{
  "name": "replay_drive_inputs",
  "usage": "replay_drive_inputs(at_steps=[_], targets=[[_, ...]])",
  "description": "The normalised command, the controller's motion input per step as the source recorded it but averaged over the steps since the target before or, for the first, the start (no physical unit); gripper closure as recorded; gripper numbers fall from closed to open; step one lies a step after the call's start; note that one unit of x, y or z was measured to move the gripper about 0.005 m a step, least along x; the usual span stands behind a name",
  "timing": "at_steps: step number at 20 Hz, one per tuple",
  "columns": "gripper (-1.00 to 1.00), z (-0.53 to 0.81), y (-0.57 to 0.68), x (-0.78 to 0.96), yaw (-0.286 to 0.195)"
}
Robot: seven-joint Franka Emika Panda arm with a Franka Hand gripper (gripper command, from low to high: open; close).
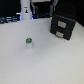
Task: Open the kcup holder, insert the kcup into the holder, and close the kcup holder
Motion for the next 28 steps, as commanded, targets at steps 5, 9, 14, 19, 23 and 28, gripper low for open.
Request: replay_drive_inputs(at_steps=[5,9,14,19,23,28], targets=[[-1.0,0.11,0.66,-0.16,-0.154],[-1.0,0.04,0.72,-0.18,-0.156],[-1.0,0.02,0.73,-0.19,-0.176],[-1.0,-0.01,0.73,-0.23,-0.183],[-1.0,-0.12,0.66,-0.26,-0.192],[-1.0,-0.2,0.59,-0.23,-0.197]])
